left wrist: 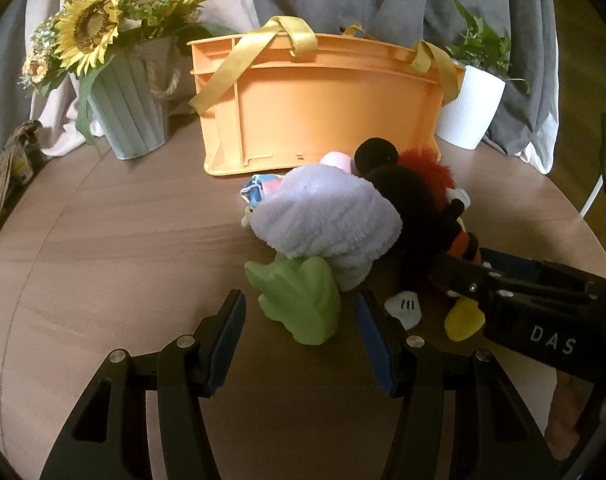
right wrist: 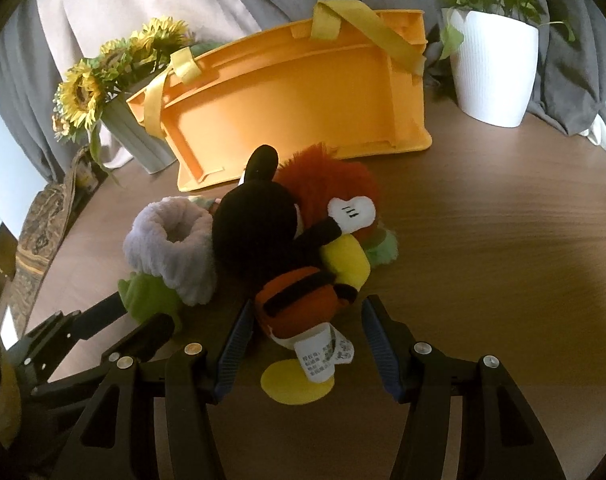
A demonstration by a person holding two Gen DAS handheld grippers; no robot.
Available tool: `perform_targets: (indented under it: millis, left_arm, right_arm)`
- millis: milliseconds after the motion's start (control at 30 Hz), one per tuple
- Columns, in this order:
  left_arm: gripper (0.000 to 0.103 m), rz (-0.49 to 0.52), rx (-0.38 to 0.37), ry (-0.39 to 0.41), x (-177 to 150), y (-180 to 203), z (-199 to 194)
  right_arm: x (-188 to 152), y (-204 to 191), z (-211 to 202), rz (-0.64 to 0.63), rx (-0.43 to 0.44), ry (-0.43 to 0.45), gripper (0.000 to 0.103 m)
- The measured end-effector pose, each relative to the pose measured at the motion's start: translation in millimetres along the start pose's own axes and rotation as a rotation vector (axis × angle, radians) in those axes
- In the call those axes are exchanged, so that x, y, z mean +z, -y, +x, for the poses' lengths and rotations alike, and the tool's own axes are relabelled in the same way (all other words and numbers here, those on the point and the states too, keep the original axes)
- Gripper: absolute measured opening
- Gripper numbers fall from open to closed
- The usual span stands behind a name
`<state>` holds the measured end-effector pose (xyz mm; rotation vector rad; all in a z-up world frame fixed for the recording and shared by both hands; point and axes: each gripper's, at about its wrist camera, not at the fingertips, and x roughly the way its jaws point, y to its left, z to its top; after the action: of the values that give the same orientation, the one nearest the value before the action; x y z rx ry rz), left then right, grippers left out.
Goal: Organize soft objects
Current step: 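Grasp the green plush with the left tool while the right tool grasps the Mickey plush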
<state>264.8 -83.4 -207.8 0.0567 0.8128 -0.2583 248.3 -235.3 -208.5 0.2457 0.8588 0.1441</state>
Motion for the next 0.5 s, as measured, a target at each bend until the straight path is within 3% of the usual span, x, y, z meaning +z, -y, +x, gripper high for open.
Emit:
perform_targets:
  millis: [333, 500]
  left_arm:
    - [0.055, 0.002, -0.011, 0.014, 5.6, 1.3, 7.8]
    - [0.039, -0.009, -0.012, 0.009, 4.6, -0.3, 7.5]
  right_arm:
    - [0.7, -2.5, 6.5, 0.007, 0.015, 0.001, 0.053]
    - [0.8, -3.8, 6.9, -0.001, 0.012, 0.005, 0.047]
